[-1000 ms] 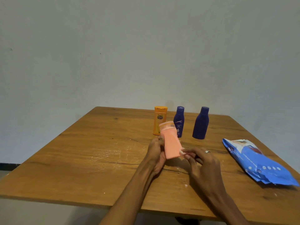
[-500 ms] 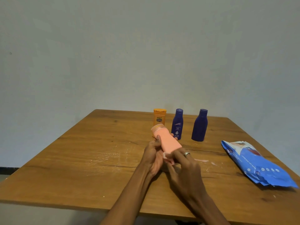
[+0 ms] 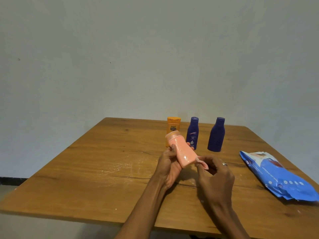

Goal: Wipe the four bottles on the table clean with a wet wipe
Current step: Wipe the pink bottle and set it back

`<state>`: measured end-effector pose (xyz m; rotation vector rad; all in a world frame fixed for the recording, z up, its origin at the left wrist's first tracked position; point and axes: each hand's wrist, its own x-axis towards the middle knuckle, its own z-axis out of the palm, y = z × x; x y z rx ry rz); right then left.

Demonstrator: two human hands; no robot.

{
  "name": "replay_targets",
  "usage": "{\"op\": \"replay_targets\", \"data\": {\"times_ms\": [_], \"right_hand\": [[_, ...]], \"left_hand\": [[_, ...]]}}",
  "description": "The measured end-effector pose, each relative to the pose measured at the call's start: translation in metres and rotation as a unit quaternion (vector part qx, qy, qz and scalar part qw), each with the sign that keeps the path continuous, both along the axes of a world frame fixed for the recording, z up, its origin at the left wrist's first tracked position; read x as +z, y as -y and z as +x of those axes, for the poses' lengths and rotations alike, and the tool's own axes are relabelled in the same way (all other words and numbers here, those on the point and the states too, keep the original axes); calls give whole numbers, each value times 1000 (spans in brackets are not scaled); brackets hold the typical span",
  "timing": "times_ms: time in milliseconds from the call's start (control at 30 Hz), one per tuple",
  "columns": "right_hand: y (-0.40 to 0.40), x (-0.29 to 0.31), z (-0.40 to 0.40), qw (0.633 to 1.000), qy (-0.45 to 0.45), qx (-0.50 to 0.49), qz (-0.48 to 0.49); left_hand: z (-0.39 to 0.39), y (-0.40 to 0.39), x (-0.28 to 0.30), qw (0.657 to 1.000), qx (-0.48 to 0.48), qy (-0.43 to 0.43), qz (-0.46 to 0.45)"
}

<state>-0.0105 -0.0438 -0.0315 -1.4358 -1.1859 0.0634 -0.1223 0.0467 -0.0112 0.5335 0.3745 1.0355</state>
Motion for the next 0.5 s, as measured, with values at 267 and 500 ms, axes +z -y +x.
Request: {"op": "replay_targets", "data": {"times_ms": [267,500], "right_hand": [[6,-6,-9,986,139,75,-47],[8,-5,-9,991,115,64,-28]], "left_hand": [[-2,-1,-3,999,-21,-22,15],[-2,0,-1,999,-24,-26,29]]}}
